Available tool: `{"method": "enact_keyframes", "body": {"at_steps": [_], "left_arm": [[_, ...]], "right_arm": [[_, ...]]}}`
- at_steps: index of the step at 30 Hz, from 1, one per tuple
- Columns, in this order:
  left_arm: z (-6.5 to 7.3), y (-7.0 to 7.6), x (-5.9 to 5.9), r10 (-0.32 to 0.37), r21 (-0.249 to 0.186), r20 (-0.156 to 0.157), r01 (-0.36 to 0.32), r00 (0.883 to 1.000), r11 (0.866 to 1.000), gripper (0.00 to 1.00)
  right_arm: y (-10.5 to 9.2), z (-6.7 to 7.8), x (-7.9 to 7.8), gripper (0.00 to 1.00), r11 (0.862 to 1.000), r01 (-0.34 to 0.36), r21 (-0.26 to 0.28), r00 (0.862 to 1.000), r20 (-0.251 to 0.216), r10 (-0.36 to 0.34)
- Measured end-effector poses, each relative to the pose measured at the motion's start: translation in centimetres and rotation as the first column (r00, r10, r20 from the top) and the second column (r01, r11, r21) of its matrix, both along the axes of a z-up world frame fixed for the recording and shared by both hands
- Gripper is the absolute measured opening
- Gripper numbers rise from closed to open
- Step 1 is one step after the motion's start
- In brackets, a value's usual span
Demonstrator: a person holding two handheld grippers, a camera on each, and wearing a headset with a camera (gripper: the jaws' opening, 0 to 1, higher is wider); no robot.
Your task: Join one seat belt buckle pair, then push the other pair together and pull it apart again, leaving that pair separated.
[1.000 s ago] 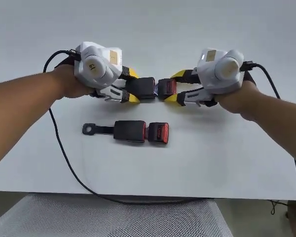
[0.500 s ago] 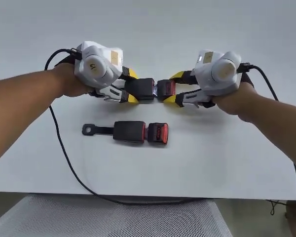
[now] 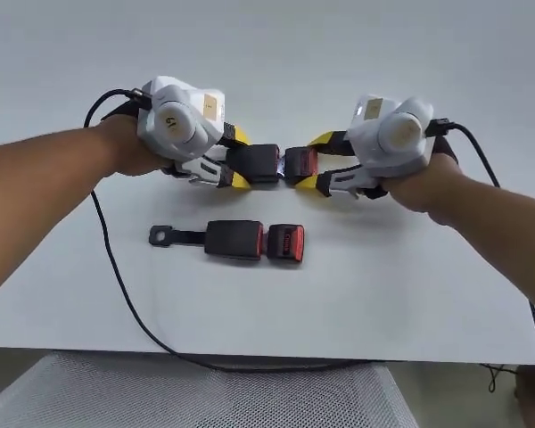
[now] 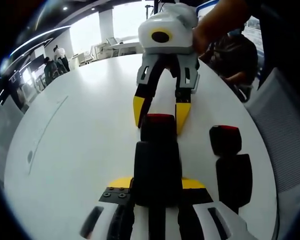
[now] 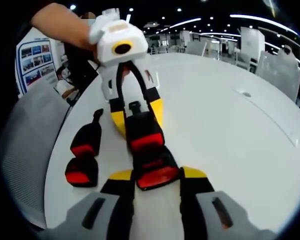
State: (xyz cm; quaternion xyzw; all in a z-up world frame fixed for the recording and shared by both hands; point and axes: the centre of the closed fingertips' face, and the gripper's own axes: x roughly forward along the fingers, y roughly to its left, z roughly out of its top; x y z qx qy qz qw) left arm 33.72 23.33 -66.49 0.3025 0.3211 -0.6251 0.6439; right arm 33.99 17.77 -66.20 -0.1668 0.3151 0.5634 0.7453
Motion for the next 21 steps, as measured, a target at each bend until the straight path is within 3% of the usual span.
{"method": "enact_keyframes", "body": {"at_steps": [16,21], "left_arm": [[-0.3,0.4,0.0,0.000,0.014,-0.007,0.000,1.000,1.000,0.34],[-0.4,0.2,0.1,-0.014,0.022,-0.005,0.014,1.000,1.000,0.34]], "right_arm": [[-1.4,-0.1,-0.4,0.34,1.000,0.002,-0.013,1.000,0.007,-0.002],[-3.0,-0.2,-0.5,0.34,1.000,0.001,-0.022,1.000,0.009,0.000]]}}
